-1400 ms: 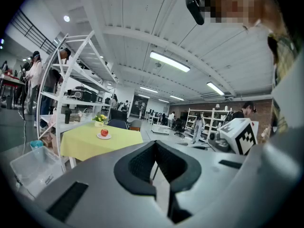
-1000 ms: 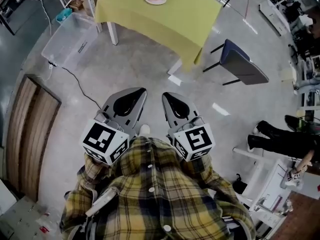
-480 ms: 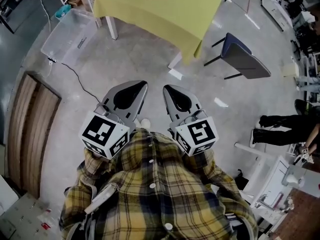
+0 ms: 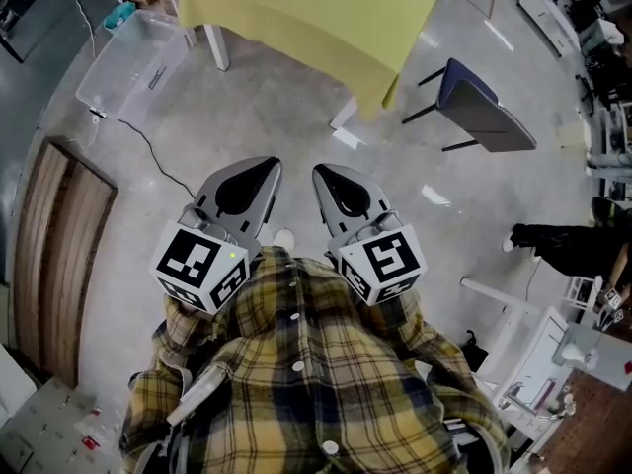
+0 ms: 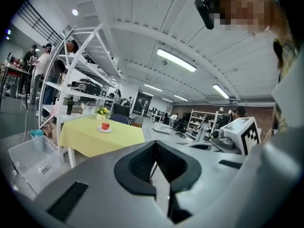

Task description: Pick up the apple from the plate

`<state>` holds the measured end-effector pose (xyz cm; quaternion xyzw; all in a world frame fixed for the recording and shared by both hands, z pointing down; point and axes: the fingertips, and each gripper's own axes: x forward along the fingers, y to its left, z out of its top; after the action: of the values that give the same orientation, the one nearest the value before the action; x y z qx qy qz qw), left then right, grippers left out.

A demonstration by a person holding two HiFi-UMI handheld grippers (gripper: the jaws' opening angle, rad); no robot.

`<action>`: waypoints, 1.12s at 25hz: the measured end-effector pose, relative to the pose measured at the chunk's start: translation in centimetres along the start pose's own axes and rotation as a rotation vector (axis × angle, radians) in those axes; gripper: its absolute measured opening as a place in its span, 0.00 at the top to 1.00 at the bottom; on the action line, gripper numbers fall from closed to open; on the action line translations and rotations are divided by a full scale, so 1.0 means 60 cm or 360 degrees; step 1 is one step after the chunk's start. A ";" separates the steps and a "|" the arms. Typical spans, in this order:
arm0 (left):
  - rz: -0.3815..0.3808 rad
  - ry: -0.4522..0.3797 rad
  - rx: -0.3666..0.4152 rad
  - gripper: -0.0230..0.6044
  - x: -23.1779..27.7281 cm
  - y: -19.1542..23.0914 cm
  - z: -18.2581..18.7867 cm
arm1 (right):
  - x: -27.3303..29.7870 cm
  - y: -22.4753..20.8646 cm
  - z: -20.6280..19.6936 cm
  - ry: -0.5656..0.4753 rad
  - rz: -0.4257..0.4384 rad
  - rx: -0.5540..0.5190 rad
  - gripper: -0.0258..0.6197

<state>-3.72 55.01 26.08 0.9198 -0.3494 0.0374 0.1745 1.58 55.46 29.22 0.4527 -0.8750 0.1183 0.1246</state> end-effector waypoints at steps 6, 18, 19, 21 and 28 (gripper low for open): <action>0.0022 0.0007 -0.0022 0.95 0.027 0.085 0.025 | 0.081 -0.021 0.023 0.0022 0.0006 0.0010 0.96; -0.0015 -0.0005 0.0017 0.95 0.121 0.291 0.123 | 0.280 -0.112 0.112 0.0032 -0.0079 -0.0033 0.96; -0.0020 -0.0002 0.0015 0.95 0.126 0.304 0.127 | 0.293 -0.118 0.115 0.0039 -0.0091 -0.0030 0.96; -0.0033 0.0007 0.0003 0.95 0.134 0.330 0.132 | 0.320 -0.127 0.118 0.0054 -0.0102 -0.0016 0.96; -0.0093 0.0052 0.0028 0.95 0.165 0.397 0.142 | 0.397 -0.140 0.128 0.0058 -0.0147 0.0006 0.96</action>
<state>-12.34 29.27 27.03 0.9305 -0.3190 0.0504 0.1731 -5.68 30.14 30.51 0.4905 -0.8506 0.1224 0.1449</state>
